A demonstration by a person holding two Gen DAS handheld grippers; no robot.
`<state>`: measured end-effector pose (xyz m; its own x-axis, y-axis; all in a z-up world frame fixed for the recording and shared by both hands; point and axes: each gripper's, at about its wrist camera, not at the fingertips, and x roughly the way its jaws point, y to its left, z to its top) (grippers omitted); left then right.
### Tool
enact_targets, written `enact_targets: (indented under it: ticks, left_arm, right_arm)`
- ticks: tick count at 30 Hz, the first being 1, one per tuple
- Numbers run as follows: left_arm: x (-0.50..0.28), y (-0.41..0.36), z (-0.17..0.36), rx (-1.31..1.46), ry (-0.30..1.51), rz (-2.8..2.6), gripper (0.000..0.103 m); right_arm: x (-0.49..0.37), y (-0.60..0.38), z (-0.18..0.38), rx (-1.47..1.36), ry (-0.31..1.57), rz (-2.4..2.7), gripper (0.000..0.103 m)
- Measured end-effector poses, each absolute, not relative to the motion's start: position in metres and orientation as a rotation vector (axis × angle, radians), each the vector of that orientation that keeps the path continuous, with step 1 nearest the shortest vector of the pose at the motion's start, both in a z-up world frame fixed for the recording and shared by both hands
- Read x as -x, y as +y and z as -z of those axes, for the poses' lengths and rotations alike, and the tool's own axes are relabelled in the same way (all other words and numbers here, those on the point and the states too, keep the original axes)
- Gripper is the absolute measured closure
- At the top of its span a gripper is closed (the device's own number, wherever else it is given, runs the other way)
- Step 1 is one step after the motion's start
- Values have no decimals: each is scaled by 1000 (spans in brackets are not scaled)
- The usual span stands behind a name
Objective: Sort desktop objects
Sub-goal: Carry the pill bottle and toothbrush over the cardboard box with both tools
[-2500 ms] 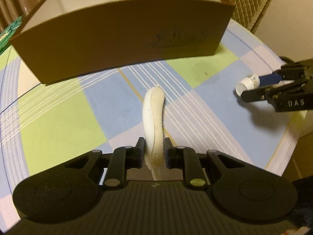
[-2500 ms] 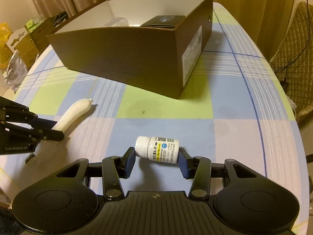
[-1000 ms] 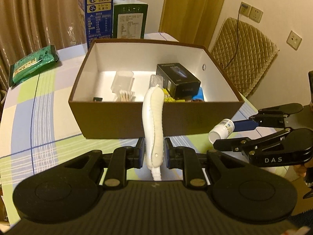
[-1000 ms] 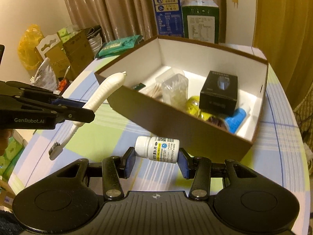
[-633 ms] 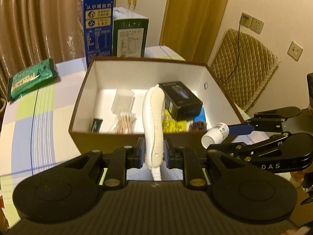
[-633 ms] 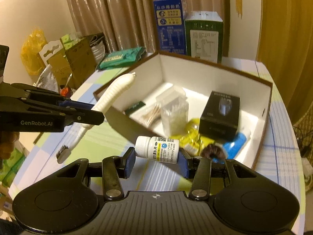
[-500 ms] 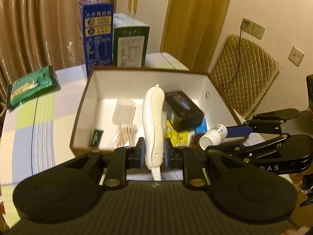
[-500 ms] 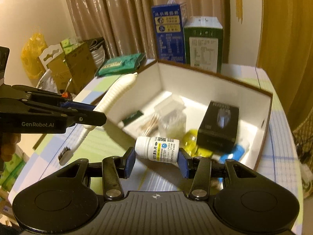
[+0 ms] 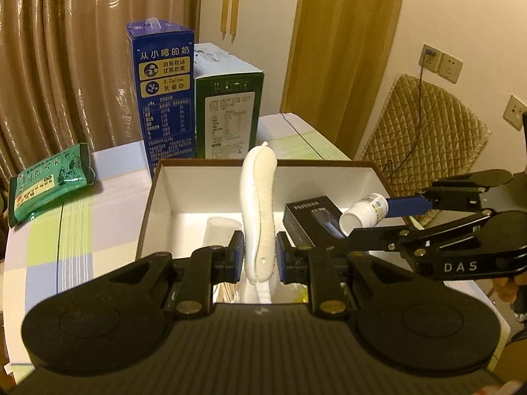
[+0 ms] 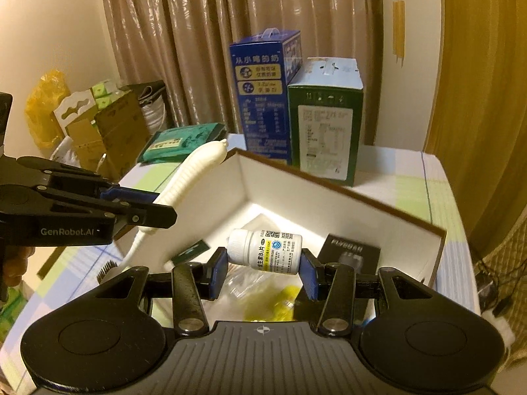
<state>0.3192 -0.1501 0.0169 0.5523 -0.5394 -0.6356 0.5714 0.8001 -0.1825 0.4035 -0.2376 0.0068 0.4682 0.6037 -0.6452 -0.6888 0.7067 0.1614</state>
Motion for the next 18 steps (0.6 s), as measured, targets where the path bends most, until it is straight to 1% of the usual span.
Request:
enact_targets:
  ticks: [8, 18]
  left_arm:
    - [-358, -162, -9, -63, 758, 625, 87]
    - [-393, -167, 22, -70, 842, 588, 87]
  right_arm:
    - [-444, -223, 2, 158, 755, -778, 59]
    - [-479, -208, 24, 187, 813, -770, 59]
